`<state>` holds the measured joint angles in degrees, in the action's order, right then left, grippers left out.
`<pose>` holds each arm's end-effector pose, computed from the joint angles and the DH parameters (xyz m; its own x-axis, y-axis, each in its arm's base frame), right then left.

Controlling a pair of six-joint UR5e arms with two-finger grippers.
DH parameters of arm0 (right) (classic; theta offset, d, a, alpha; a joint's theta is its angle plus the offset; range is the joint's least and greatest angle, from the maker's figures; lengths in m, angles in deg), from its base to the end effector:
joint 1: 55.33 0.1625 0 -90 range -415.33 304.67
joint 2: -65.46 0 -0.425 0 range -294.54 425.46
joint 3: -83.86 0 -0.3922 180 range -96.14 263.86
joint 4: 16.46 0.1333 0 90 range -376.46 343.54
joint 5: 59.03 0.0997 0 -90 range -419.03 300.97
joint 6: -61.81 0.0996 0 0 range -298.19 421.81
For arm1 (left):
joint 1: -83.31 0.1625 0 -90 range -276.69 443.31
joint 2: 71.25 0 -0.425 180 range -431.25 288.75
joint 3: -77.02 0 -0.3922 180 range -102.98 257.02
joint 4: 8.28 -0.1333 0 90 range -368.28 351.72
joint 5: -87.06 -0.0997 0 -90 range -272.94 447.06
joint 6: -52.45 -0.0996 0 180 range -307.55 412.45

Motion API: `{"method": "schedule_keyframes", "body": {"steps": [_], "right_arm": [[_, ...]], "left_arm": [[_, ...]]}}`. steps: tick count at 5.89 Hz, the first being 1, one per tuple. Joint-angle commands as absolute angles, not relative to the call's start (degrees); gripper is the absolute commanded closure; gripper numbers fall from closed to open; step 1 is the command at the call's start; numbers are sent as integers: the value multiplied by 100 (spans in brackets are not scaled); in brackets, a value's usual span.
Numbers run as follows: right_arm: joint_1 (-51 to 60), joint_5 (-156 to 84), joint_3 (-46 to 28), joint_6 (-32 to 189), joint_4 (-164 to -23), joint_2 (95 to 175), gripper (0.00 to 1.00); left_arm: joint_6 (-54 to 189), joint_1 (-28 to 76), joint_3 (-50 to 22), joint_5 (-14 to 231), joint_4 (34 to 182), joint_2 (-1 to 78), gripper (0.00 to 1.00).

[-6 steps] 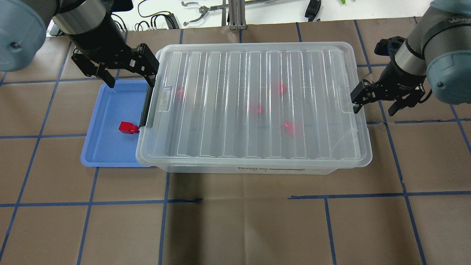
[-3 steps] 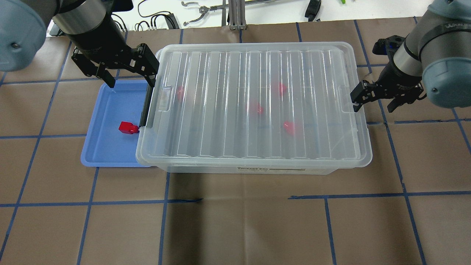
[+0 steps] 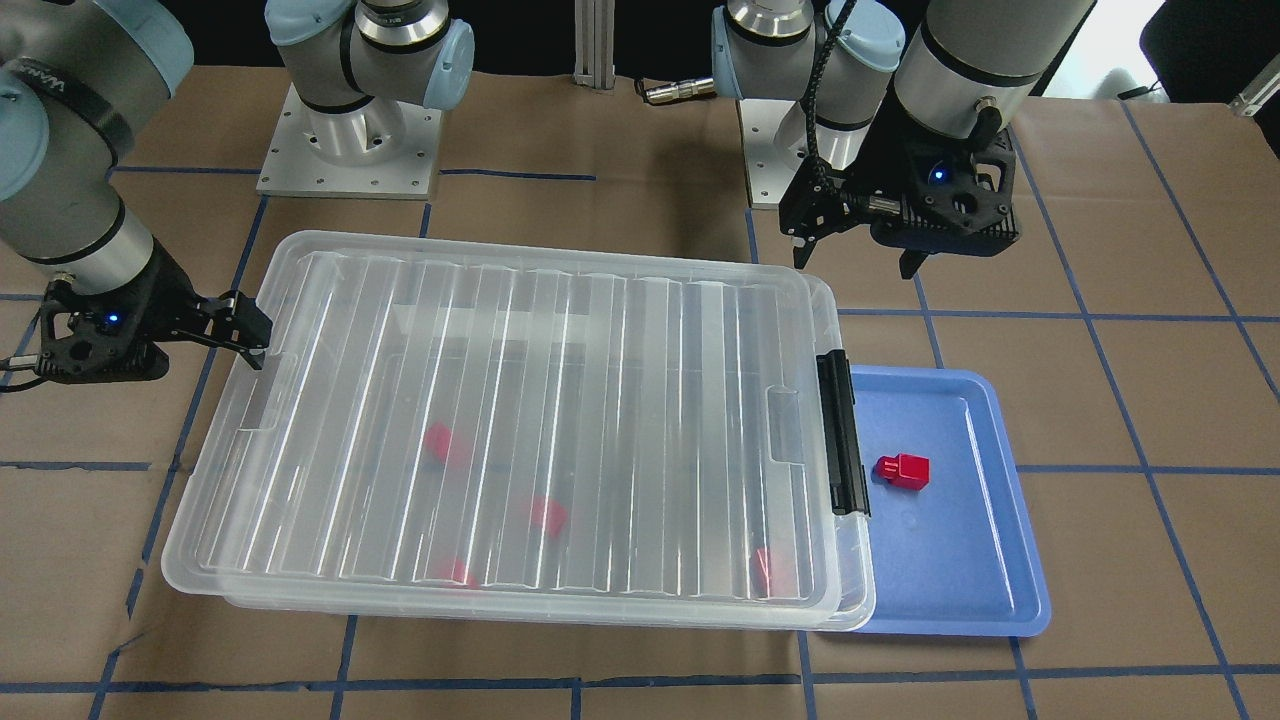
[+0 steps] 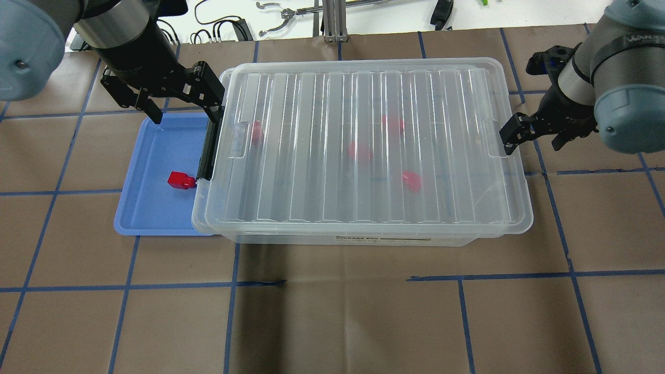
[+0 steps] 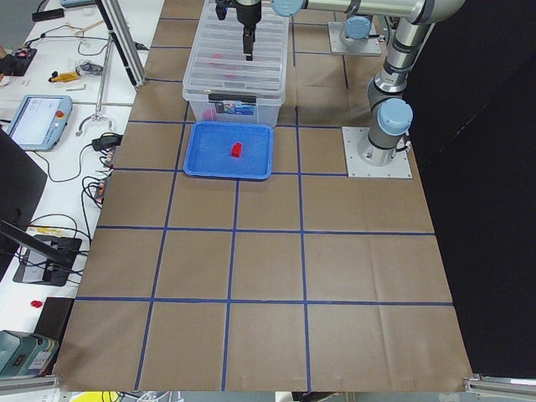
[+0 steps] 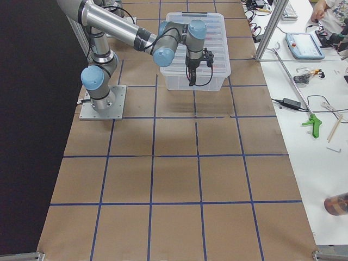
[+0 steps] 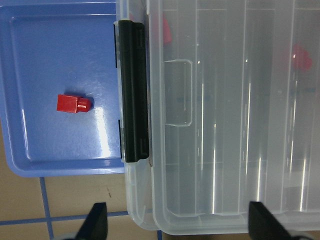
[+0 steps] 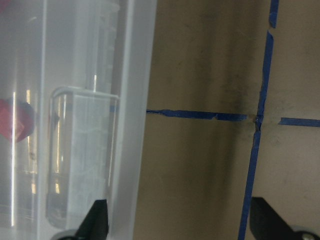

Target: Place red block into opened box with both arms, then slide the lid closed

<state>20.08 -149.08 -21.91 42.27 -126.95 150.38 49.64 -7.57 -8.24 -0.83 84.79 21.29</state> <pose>0.0022 -0.5206 0.3460 -0.9963 -0.0863 -0.0013 -0.0863 0.9963 0.0062 -0.1448 -0.5068 0.5011 -0.9973 0.0638 0.0375 0.0643 0.9978 0.0134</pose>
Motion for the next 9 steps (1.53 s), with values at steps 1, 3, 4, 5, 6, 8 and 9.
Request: {"method": "schedule_keyframes", "body": {"steps": [1,3,4,5,6,8,9], "right_arm": [[1929,-15348,-2196,3948,-12781,15036,0],[1527,-15404,-2187,3633,-12825,15036,0],[1342,-15525,-2187,3379,-12825,15036,0],[1148,-15553,-2178,3194,-12834,15027,0],[964,-15562,-2178,2975,-12930,15027,0],[560,-15640,-2161,2797,-13054,15027,0],[488,-15650,-2161,2718,-13063,15036,0]], "left_arm": [[4964,-757,-824,-83,8479,2139,1],[4964,-757,-824,-83,8470,2183,1],[4964,-757,-815,-83,8470,2192,1],[4955,-757,-806,-83,8470,2183,1],[4955,-757,-815,-83,8470,2183,1],[4964,-757,-806,-83,8470,2192,1],[4964,-757,-806,-83,8470,2192,1]]}}
